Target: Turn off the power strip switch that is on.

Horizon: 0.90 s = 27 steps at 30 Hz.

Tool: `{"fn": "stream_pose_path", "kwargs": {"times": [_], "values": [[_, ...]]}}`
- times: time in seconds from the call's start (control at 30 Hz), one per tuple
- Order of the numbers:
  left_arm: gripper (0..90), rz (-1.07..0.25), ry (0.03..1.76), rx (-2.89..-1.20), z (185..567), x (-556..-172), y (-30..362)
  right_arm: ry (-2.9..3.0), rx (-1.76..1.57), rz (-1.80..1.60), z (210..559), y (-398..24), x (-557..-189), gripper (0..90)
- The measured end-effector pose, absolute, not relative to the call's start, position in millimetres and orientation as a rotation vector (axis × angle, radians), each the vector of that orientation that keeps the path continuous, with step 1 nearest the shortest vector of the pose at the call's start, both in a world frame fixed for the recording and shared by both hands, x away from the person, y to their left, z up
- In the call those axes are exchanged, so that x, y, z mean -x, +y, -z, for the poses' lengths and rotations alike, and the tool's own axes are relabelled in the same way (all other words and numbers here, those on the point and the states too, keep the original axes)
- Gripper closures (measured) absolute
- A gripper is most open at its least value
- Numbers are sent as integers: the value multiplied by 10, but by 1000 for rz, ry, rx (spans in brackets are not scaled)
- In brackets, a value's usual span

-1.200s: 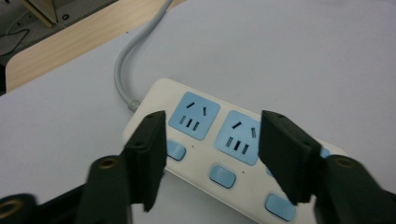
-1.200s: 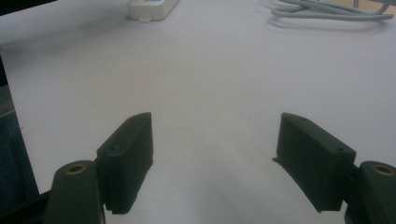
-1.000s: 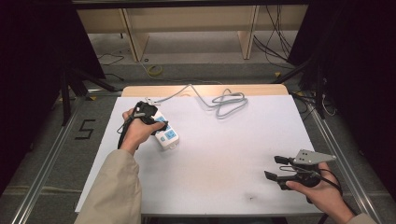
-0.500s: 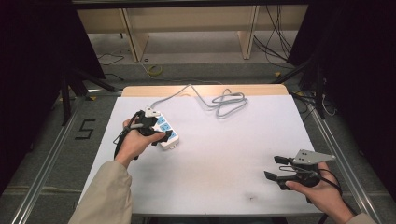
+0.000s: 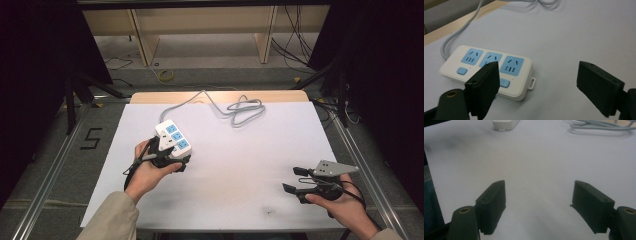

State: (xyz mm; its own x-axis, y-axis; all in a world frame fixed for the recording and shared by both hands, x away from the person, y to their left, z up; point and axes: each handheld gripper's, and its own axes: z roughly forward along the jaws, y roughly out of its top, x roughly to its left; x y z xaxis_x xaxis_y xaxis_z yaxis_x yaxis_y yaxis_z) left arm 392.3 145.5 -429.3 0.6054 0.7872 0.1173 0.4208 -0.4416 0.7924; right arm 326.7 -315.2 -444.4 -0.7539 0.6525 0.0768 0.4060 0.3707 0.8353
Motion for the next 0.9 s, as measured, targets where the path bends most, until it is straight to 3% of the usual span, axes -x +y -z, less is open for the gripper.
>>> {"fn": "stream_pose_path", "kwargs": {"times": [0.53,0.9], "values": [[183,-612,889,-2095,4455,-3485,1416,2375,-931,-1324,4446,-3146,-3270,275],[184,-602,899,-2093,4479,-3434,1441,2374,-931,-1325,4444,-3146,-3278,274]]}}
